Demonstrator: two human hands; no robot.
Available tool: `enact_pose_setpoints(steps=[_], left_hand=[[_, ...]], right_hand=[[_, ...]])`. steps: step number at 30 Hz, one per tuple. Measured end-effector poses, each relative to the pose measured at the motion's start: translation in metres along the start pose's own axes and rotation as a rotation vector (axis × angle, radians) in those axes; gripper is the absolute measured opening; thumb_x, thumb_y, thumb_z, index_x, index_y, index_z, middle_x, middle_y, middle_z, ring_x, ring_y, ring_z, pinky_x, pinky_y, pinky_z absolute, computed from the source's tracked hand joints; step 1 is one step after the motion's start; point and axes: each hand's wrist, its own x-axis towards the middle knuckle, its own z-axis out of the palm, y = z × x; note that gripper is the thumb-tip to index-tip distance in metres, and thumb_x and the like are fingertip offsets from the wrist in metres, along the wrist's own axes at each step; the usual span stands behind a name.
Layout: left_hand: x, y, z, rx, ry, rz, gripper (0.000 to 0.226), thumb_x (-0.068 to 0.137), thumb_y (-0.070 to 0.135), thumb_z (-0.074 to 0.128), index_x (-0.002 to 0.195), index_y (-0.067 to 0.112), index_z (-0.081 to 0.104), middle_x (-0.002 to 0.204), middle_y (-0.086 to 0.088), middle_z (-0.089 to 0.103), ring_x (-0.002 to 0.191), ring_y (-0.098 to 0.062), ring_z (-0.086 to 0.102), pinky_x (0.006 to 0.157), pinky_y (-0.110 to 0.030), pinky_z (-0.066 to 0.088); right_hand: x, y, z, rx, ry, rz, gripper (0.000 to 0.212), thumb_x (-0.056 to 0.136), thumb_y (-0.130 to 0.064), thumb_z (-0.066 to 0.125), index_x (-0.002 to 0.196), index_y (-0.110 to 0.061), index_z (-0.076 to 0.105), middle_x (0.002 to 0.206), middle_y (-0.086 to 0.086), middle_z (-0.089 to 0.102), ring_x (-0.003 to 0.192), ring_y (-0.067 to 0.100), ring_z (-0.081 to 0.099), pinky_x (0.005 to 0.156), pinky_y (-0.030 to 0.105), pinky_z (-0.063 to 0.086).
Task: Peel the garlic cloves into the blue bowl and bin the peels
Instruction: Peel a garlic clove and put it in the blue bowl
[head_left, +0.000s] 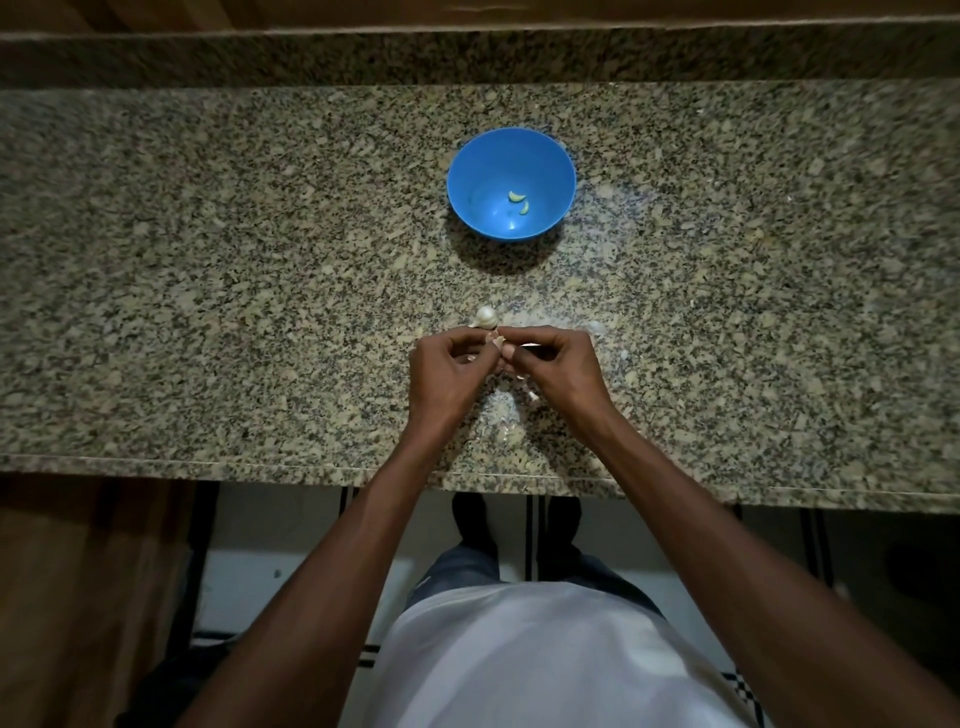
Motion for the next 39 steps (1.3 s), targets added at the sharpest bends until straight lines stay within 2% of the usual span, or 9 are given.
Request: enact_pose_setpoints(steps=[4, 8, 14, 17, 19, 23, 31, 34, 39], left_hand=[[0.001, 0.003, 0.002, 0.103, 0.011, 0.068, 0.024, 0.091, 0.021, 0.077, 0.111, 0.009, 0.078, 0.102, -0.005, 0.079, 0.095, -0.015, 0.075, 0.081, -0.042, 0.065], [0.002, 0.005, 0.005, 0.097, 0.038, 0.068, 0.021, 0.09, 0.02, 0.077, 0.108, 0.01, 0.078, 0.099, -0.001, 0.078, 0.093, -0.012, 0.074, 0.08, -0.04, 0.065], [0.006, 0.002, -0.002, -0.037, -0.069, -0.079, 0.024, 0.09, 0.013, 0.078, 0.111, 0.004, 0.075, 0.098, -0.008, 0.078, 0.092, -0.022, 0.077, 0.083, -0.039, 0.065], [0.005, 0.001, -0.007, -0.001, -0.12, -0.056, 0.026, 0.088, 0.016, 0.08, 0.11, 0.004, 0.074, 0.097, -0.009, 0.078, 0.09, -0.021, 0.077, 0.082, -0.038, 0.065], [0.006, 0.001, -0.009, 0.018, -0.129, -0.025, 0.027, 0.089, 0.019, 0.08, 0.11, 0.004, 0.074, 0.097, -0.009, 0.078, 0.09, -0.021, 0.076, 0.082, -0.04, 0.065], [0.006, 0.004, -0.006, 0.019, -0.081, -0.011, 0.026, 0.088, 0.022, 0.082, 0.107, 0.005, 0.076, 0.094, -0.006, 0.078, 0.09, -0.019, 0.076, 0.08, -0.041, 0.065], [0.008, 0.002, 0.001, 0.066, -0.031, -0.016, 0.02, 0.09, 0.024, 0.076, 0.104, 0.01, 0.075, 0.093, -0.003, 0.076, 0.089, -0.018, 0.074, 0.082, -0.046, 0.064], [0.009, 0.0, 0.001, 0.056, -0.038, -0.019, 0.02, 0.091, 0.027, 0.076, 0.103, 0.011, 0.075, 0.094, -0.002, 0.077, 0.089, -0.017, 0.075, 0.08, -0.042, 0.064], [0.012, -0.005, 0.0, -0.228, 0.003, -0.151, 0.015, 0.088, 0.016, 0.074, 0.093, 0.002, 0.071, 0.085, -0.006, 0.078, 0.083, -0.025, 0.077, 0.077, -0.041, 0.065]], right_hand=[[0.0, 0.001, 0.0, -0.109, 0.021, -0.049, 0.023, 0.091, -0.012, 0.08, 0.113, -0.011, 0.08, 0.106, 0.002, 0.081, 0.096, 0.013, 0.078, 0.087, 0.038, 0.065], [0.0, 0.001, 0.003, -0.131, 0.034, -0.108, 0.017, 0.091, -0.016, 0.079, 0.108, -0.02, 0.081, 0.098, -0.008, 0.081, 0.091, 0.005, 0.077, 0.079, 0.026, 0.064], [0.006, 0.003, -0.006, -0.028, -0.072, -0.026, 0.015, 0.093, -0.015, 0.078, 0.107, -0.017, 0.081, 0.097, -0.002, 0.082, 0.094, 0.016, 0.079, 0.081, 0.029, 0.063], [0.01, 0.001, -0.013, -0.098, -0.135, 0.013, 0.015, 0.094, -0.014, 0.077, 0.108, -0.016, 0.081, 0.098, -0.003, 0.082, 0.092, 0.017, 0.079, 0.077, 0.027, 0.063], [0.012, -0.001, -0.015, -0.144, -0.157, 0.021, 0.015, 0.095, -0.014, 0.075, 0.108, -0.017, 0.082, 0.098, -0.002, 0.081, 0.09, 0.021, 0.079, 0.079, 0.035, 0.065], [0.012, -0.006, -0.013, -0.04, -0.137, 0.042, 0.015, 0.095, -0.006, 0.074, 0.106, -0.014, 0.08, 0.098, 0.006, 0.081, 0.089, 0.028, 0.079, 0.085, 0.041, 0.065], [0.008, -0.003, -0.007, -0.042, -0.087, 0.017, 0.019, 0.09, -0.019, 0.082, 0.108, -0.013, 0.08, 0.098, 0.001, 0.081, 0.092, 0.015, 0.078, 0.077, 0.025, 0.061], [0.007, -0.002, -0.007, -0.012, -0.081, 0.007, 0.016, 0.092, -0.014, 0.079, 0.108, -0.01, 0.079, 0.097, 0.004, 0.081, 0.092, 0.019, 0.079, 0.082, 0.033, 0.064], [0.007, -0.006, -0.012, 0.298, -0.086, 0.19, 0.016, 0.096, -0.002, 0.071, 0.112, -0.003, 0.075, 0.098, 0.011, 0.08, 0.09, 0.021, 0.076, 0.085, 0.032, 0.063]])
